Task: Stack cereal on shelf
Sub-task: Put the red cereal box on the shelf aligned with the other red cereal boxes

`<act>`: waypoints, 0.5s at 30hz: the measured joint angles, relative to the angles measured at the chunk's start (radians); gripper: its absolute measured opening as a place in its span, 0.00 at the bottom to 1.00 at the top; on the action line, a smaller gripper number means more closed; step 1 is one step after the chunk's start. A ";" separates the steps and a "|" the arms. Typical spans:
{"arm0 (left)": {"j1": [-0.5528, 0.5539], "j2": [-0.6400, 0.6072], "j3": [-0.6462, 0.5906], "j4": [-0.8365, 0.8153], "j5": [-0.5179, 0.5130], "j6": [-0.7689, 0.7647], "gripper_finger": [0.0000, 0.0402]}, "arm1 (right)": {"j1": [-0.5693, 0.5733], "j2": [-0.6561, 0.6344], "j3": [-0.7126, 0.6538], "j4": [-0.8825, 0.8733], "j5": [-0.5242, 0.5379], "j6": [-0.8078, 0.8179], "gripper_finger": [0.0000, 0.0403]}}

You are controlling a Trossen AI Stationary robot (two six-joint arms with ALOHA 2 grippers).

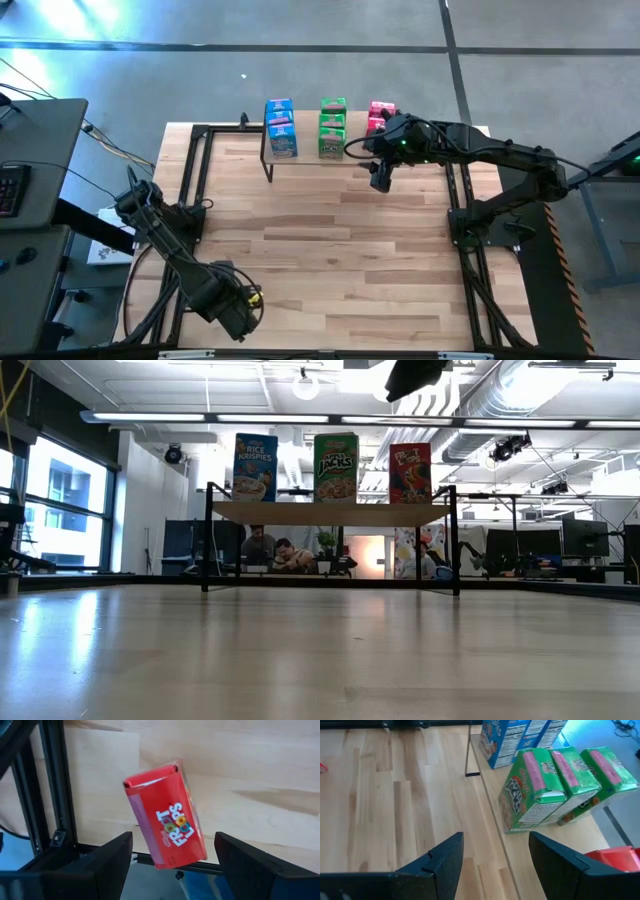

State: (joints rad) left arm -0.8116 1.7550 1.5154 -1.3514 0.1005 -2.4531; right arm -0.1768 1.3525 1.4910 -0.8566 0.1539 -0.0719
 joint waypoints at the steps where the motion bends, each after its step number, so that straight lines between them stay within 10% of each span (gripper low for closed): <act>1: 0.000 0.000 0.000 -0.001 0.004 0.000 0.68 | 0.000 0.000 0.000 0.000 -0.007 0.000 0.54; 15: 0.003 0.030 -0.003 0.021 0.040 -0.004 0.68 | 0.000 0.000 0.000 0.000 -0.013 -0.025 0.54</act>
State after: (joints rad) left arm -0.8085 1.7855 1.5127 -1.3299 0.1402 -2.4572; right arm -0.1768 1.3525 1.4912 -0.8566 0.1414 -0.0974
